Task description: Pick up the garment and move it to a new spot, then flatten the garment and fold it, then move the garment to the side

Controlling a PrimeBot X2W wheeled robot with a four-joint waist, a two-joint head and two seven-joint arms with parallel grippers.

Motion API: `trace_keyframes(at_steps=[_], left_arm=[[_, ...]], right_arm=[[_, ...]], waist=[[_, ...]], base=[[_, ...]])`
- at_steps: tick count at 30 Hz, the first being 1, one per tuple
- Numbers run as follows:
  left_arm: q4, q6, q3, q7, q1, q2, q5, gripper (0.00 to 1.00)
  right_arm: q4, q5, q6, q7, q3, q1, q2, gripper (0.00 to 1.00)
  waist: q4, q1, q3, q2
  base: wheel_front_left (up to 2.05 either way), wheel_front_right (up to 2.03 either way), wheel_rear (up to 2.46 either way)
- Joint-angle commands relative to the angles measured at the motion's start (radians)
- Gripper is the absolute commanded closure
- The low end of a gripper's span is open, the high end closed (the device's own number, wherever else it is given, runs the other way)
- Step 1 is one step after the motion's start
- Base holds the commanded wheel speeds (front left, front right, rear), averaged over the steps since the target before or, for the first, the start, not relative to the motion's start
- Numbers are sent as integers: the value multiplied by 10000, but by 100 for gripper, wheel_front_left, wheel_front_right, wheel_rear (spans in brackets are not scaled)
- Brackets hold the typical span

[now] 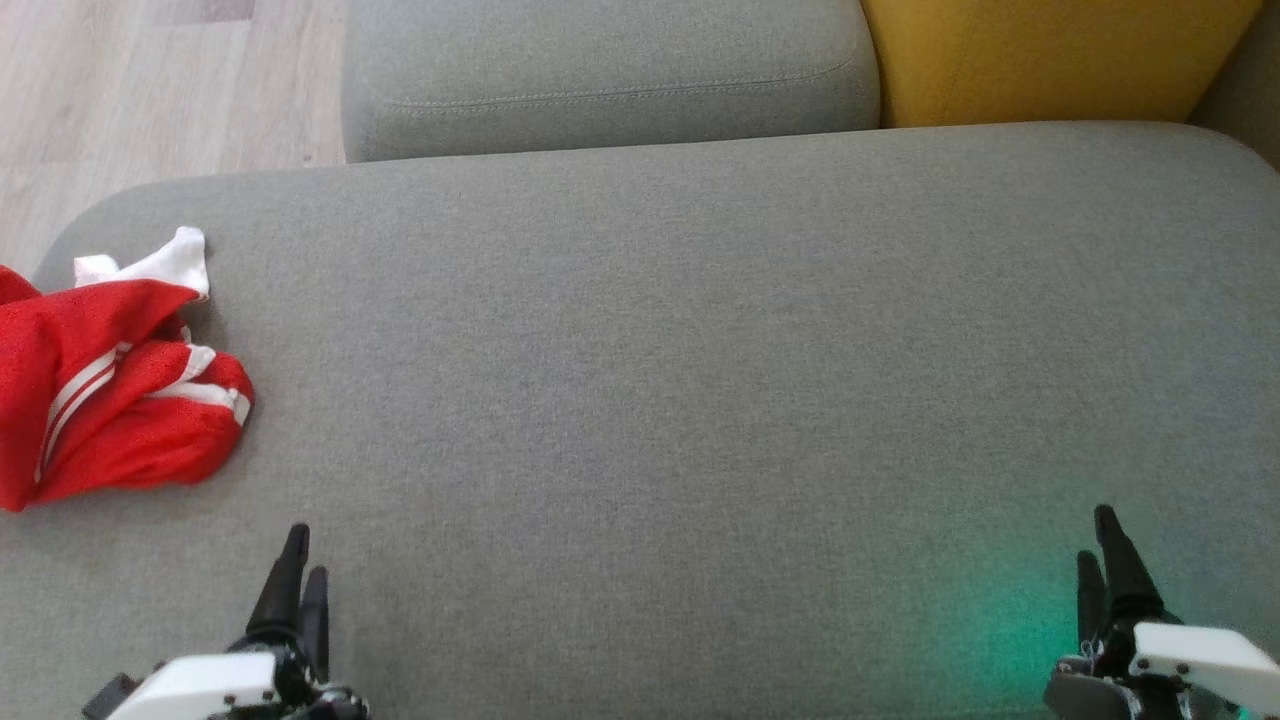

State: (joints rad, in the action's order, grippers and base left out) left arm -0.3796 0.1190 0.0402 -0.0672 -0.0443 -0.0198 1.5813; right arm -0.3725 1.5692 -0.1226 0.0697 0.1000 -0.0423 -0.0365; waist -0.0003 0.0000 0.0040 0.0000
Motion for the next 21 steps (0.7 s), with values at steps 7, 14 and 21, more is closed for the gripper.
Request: trace_keyframes(at_steps=[7,14,21], left_arm=[[801,42,-48,286,722,-130,-1179,0],[1314,47,-142,492,872,-122,-2408,0],[1748,52,-263,697,952,-125,-3565,0]], right_arm=[[744,-1302,-15,-292,-109,678,-330,0],[1206,-2677,-19,-499,-217,785,-435,0],[1600,-3891,-24,-658,-400,810,-516,0]], waist=[[2,0,11,0],[4,0,14,0],[-1,0,-4,0]], base=[[0,0,0],[0,0,0],[0,0,0]])
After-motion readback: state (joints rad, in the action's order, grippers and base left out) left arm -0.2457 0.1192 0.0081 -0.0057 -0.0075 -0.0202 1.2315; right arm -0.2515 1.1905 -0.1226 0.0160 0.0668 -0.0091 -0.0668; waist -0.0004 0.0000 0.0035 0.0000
